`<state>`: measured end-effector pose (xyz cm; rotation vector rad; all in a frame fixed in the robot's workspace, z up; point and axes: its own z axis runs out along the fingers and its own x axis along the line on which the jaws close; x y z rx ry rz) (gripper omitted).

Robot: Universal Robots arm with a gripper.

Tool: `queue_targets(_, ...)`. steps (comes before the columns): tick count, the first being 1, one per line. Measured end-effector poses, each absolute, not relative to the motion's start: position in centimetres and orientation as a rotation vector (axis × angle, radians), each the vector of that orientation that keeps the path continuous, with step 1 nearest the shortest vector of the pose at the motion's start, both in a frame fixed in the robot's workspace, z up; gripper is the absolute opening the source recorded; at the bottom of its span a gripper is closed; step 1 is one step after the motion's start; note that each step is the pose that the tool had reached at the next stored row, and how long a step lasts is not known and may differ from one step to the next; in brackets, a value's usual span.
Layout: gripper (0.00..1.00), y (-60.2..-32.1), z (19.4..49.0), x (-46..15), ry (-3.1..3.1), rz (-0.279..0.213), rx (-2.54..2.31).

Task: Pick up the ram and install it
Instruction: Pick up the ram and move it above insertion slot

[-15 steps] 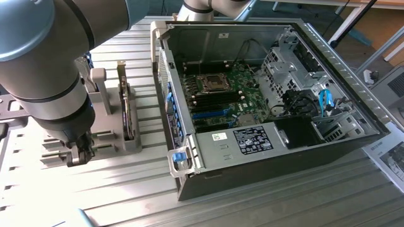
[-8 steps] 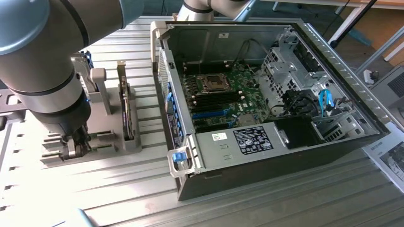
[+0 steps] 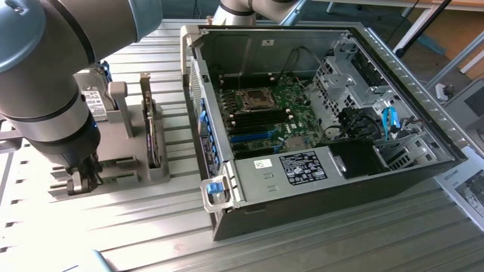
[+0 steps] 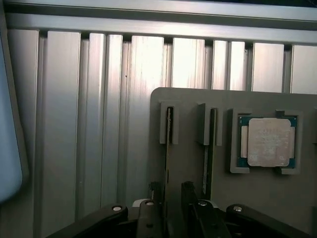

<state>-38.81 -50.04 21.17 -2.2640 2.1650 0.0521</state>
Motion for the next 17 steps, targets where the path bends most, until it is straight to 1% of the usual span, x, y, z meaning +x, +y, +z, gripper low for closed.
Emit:
queue_targets(9, 0.30, -50.08, 20.76, -38.81, 2.165, 0.052, -2.264)
queue_targets(10, 0.29, -50.08, 20.76, -38.81, 2.165, 0.052, -2.264)
queue_targets(12, 0.15, -50.08, 20.76, -38.80, 2.165, 0.052, -2.264)
queue_targets(13, 0.13, -50.08, 20.76, -38.81, 2.165, 0.052, -2.264)
queue_targets(17, 0.13, -50.08, 20.75, -38.81, 2.165, 0.052, -2.264)
